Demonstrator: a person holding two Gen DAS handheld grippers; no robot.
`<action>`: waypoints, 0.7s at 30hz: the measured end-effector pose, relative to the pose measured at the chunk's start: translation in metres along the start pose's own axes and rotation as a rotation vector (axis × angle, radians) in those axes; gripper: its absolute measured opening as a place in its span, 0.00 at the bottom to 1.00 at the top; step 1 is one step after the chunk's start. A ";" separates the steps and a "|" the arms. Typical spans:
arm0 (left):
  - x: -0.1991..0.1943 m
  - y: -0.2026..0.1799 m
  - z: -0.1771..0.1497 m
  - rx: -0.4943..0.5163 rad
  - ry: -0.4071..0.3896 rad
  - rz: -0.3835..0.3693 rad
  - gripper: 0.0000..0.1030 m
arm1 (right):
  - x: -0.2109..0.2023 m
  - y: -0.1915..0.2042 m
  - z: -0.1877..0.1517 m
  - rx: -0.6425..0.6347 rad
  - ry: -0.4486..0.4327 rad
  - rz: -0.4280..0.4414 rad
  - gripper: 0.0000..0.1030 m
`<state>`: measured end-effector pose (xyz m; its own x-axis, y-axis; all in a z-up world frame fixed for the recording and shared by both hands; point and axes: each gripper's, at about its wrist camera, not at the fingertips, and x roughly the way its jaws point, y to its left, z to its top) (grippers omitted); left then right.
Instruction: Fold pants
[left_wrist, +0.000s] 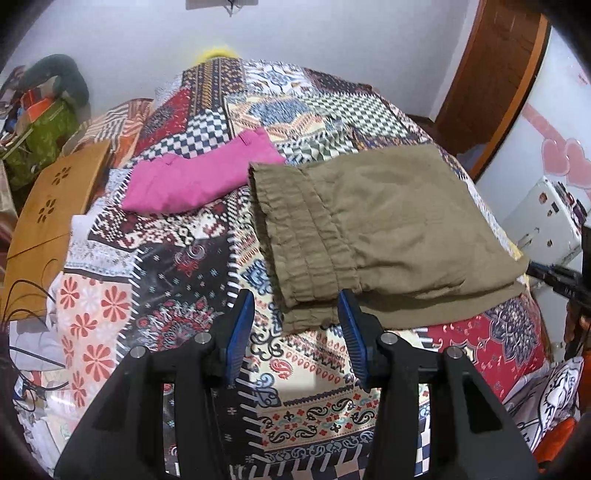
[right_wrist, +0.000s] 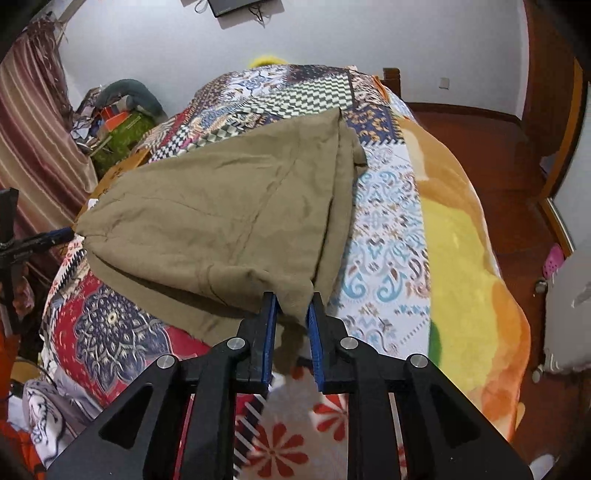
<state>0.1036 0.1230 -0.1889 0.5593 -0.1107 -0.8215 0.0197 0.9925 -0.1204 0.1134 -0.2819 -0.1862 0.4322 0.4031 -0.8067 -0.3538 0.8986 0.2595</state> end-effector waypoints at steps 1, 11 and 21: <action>-0.003 0.001 0.003 -0.005 -0.009 0.003 0.45 | -0.002 -0.002 -0.001 0.002 0.004 -0.014 0.15; 0.020 -0.005 0.019 -0.049 0.027 -0.018 0.56 | -0.020 -0.013 0.013 0.082 -0.062 -0.050 0.35; 0.040 -0.009 0.008 -0.073 0.088 -0.071 0.57 | 0.022 0.005 0.010 0.059 0.065 0.014 0.44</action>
<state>0.1322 0.1098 -0.2164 0.4833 -0.1879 -0.8551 -0.0059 0.9760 -0.2178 0.1293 -0.2670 -0.1977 0.3724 0.4050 -0.8350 -0.3087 0.9026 0.3001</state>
